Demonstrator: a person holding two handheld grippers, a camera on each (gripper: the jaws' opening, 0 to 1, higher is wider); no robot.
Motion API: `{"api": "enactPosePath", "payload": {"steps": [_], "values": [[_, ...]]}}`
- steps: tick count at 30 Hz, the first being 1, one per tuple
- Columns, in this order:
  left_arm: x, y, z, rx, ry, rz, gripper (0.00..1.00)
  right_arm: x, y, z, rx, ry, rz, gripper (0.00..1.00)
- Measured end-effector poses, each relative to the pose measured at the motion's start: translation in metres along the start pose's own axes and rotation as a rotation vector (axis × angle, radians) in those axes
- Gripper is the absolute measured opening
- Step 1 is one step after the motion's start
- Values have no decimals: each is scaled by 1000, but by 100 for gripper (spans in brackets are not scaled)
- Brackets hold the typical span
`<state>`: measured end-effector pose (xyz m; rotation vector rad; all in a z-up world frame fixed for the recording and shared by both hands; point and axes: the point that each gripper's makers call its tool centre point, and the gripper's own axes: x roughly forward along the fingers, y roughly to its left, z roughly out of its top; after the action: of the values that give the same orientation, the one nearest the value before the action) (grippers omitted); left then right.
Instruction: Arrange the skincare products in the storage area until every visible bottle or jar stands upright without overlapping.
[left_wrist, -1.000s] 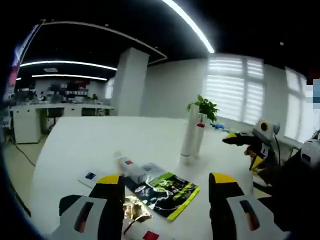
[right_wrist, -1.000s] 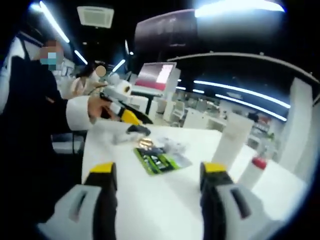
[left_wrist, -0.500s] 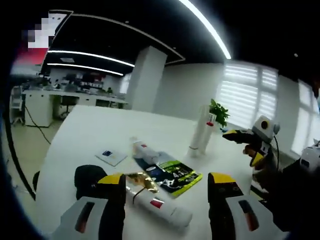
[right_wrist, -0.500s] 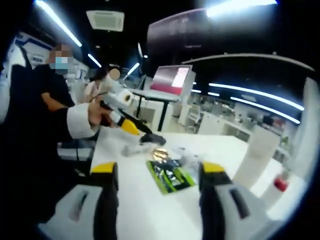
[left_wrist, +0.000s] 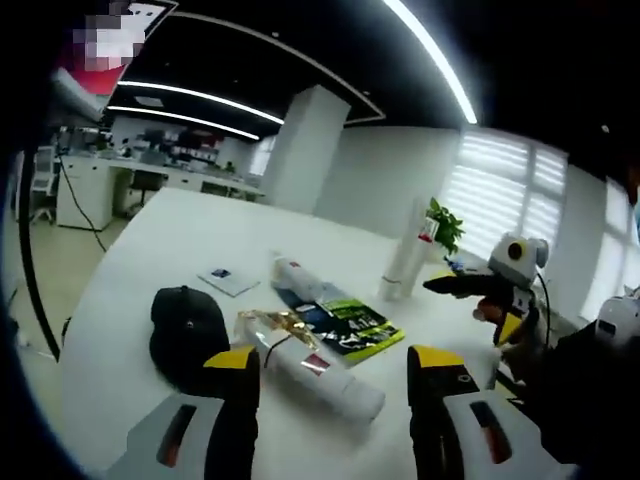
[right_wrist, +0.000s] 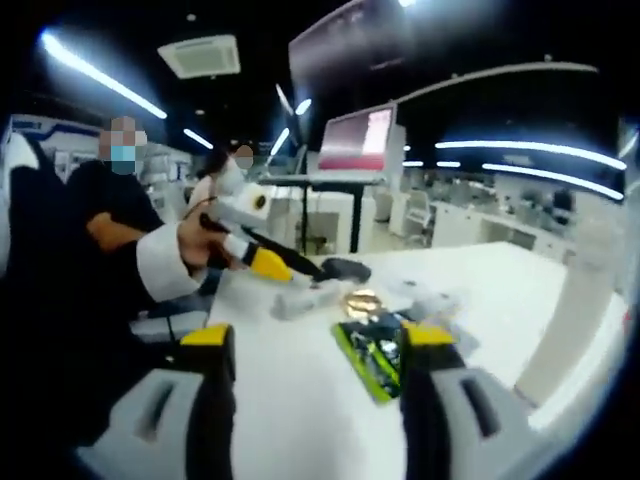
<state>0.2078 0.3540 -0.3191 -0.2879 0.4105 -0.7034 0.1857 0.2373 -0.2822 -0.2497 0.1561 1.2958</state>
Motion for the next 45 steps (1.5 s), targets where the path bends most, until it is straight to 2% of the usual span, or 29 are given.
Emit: {"api": "enactPosePath", "payload": {"steps": [5, 9, 16, 23, 31, 40, 42, 45], "values": [[0, 2, 1, -37, -16, -3, 60, 12, -2, -4, 34, 13, 41, 63], [1, 4, 1, -45, -12, 5, 61, 26, 6, -5, 33, 25, 69, 62], [12, 6, -7, -63, 4, -5, 61, 40, 14, -13, 40, 50, 104, 58], [21, 2, -8, -59, 19, -23, 59, 38, 15, -17, 42, 53, 104, 56], [26, 3, -15, 20, 78, 32, 55, 36, 18, -17, 39, 53, 99, 58], [28, 1, -15, 36, 84, 37, 53, 33, 14, -18, 33, 54, 89, 60], [27, 0, -15, 38, 92, 39, 48, 33, 14, -19, 32, 56, 87, 60], [25, -3, -14, 55, 89, 26, 32, 34, 14, -20, 28, 60, 90, 60]]}}
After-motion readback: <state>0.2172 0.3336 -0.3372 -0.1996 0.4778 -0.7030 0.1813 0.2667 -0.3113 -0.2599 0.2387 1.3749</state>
